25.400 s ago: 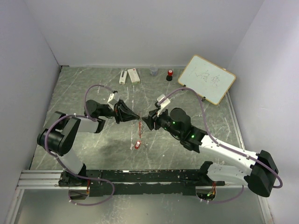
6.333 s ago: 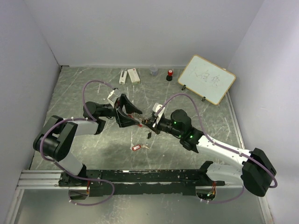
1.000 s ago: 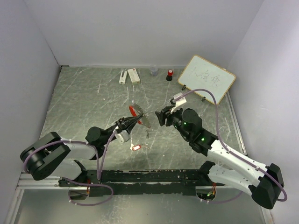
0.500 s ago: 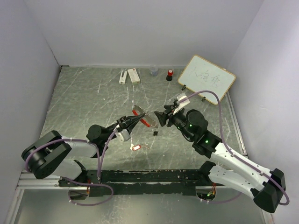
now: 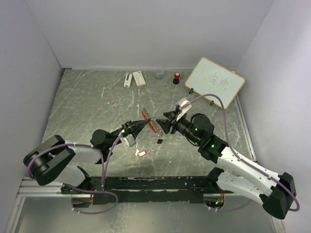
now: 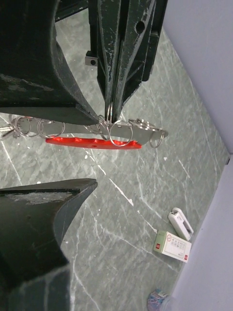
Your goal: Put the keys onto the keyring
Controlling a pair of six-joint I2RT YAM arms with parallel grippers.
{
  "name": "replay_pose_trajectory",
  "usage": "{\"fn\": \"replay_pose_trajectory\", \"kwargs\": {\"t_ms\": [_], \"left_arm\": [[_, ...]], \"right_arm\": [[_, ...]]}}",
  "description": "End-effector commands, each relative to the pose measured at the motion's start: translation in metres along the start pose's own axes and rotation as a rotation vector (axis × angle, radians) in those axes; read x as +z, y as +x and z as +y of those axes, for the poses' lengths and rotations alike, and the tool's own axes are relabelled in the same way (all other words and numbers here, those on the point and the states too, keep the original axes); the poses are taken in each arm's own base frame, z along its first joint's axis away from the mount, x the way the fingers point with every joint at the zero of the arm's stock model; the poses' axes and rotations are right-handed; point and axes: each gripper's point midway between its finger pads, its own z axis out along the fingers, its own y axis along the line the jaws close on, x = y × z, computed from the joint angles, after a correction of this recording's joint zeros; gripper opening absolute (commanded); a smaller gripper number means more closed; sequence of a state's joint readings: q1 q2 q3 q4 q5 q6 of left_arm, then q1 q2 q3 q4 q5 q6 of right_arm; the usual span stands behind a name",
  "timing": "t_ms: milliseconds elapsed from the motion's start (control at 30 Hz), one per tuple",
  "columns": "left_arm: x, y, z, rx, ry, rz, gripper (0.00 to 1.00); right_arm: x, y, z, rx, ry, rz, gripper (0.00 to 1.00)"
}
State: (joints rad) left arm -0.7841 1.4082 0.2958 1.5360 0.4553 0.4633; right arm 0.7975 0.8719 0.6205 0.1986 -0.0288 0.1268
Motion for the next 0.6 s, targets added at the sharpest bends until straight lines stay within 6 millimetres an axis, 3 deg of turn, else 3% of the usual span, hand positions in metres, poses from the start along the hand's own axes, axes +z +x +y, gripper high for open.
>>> {"fn": "replay_pose_trajectory", "kwargs": {"t_ms": [0, 233, 567], "left_arm": [[0.002, -0.07, 0.034, 0.134, -0.084, -0.26, 0.07], [-0.005, -0.074, 0.029, 0.081, -0.012, -0.283, 0.07], [-0.008, -0.068, 0.014, -0.019, 0.231, -0.3, 0.07]], "right_arm": [[-0.001, -0.023, 0.007, -0.06, -0.054, -0.071, 0.46], [-0.006, -0.019, 0.0, -0.133, -0.029, -0.072, 0.25], [-0.008, -0.013, -0.003, -0.143, -0.016, -0.059, 0.24]]}}
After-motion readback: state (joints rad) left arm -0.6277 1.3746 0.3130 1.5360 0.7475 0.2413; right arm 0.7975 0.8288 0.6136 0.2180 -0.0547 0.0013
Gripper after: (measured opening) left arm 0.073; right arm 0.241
